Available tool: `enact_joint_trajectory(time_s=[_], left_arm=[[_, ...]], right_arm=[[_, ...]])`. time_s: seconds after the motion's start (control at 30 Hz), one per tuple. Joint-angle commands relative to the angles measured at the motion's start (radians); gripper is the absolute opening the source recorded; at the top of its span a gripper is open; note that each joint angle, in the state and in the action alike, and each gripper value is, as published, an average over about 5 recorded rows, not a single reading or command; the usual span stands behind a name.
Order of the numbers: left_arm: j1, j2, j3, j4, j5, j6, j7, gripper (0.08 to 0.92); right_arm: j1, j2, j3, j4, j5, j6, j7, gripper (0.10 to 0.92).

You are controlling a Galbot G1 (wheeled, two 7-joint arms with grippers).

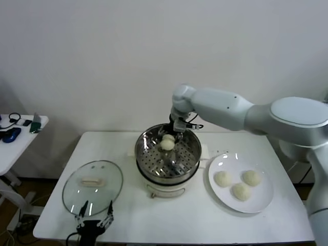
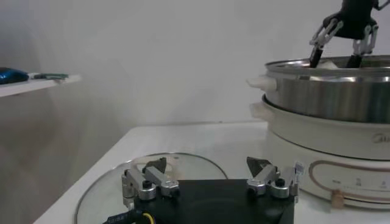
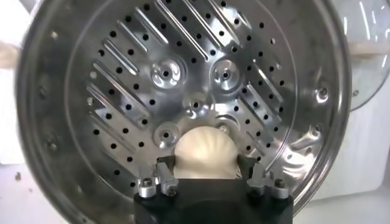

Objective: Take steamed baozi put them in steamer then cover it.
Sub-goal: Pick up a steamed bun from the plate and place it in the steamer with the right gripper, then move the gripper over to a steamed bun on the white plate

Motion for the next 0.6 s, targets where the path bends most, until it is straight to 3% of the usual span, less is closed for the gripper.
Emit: enact_joint_trajectory(time_s=[0.03, 0.17, 0.3, 0.47, 0.6], left_arm=[[0.003, -0.002, 0.001, 0.002, -0.001, -0.003, -0.005, 0.823], [0.006, -0.004, 0.001, -0.001, 0.002, -0.004, -0.005, 0.823], [0.009, -0.007, 0.003, -0.006, 0.006, -0.004, -0.005, 0.823], [0.01, -0.006, 0.009, -0.01, 0.015, -0.005, -0.004, 0.823], [0.007, -0.004, 0.016, -0.004, 0.016, -0.009, -0.004, 0.823]], right_arm=[[-0.032, 0.028, 0.021, -0.066, -0.016, 0.027, 0.014, 0.736], [0.062, -0.013, 0.012, -0.006, 0.115, 0.019, -0.009, 0.81], [0.277, -0.099, -0.135, 0.121, 0.464, -0.056, -0.067, 0.822], [0.606, -0.293, -0.515, 0.374, 1.001, -0.418, -0.16, 0.823], [0.743, -0.466, -0.724, 0.58, 1.089, -0.713, -0.13, 0.823]])
